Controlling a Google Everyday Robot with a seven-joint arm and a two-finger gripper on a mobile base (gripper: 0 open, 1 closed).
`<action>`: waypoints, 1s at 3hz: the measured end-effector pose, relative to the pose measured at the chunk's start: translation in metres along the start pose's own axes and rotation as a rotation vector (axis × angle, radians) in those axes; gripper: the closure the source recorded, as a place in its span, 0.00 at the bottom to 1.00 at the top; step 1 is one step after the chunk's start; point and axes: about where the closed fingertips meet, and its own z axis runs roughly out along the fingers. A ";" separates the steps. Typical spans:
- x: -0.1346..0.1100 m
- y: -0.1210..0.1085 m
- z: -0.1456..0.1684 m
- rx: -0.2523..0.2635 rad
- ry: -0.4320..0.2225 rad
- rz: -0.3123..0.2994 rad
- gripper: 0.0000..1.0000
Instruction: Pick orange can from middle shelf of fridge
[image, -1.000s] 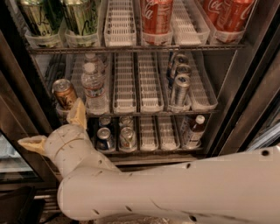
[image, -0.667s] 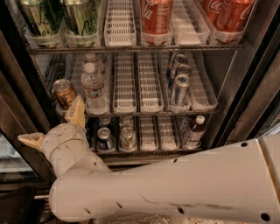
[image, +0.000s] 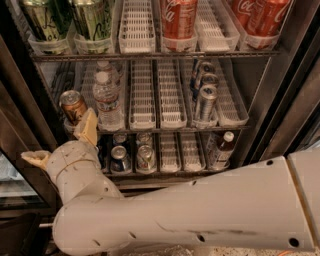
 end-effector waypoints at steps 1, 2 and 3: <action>0.001 -0.002 0.005 0.056 -0.016 -0.020 0.00; 0.003 -0.008 0.009 0.120 -0.031 -0.030 0.00; 0.004 -0.017 0.015 0.173 -0.046 -0.023 0.03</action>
Offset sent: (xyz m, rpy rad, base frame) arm 0.0209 -0.0085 -0.0044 0.0147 -0.1092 -0.1770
